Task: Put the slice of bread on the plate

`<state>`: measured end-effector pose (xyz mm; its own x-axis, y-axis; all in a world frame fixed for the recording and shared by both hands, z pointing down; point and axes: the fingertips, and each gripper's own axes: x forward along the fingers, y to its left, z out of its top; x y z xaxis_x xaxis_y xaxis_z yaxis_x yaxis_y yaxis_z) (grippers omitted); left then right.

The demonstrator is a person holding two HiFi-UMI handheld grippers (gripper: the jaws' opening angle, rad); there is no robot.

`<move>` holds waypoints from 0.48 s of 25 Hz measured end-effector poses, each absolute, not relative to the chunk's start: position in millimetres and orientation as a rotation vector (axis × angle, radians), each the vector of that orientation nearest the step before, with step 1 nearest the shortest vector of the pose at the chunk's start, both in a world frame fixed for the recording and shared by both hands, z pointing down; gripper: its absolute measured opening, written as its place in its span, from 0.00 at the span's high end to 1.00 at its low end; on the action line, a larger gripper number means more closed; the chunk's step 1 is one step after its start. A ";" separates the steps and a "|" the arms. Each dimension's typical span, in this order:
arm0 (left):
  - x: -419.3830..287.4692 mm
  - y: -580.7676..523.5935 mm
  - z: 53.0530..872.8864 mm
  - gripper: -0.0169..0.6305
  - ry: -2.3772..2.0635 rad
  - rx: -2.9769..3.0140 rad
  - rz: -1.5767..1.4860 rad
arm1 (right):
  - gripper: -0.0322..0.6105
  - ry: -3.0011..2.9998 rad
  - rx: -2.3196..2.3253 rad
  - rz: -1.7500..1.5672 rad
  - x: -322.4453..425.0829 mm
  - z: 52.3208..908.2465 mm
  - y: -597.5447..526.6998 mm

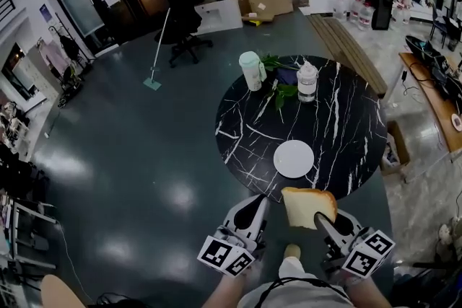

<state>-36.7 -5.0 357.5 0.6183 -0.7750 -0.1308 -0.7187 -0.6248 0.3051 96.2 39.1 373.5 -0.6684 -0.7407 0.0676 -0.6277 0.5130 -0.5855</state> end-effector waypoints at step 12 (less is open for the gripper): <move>-26.4 -48.7 399.9 0.96 -1.240 2.543 -0.269 | 0.80 2.531 -1.184 -1.048 108.3 410.0 -21.2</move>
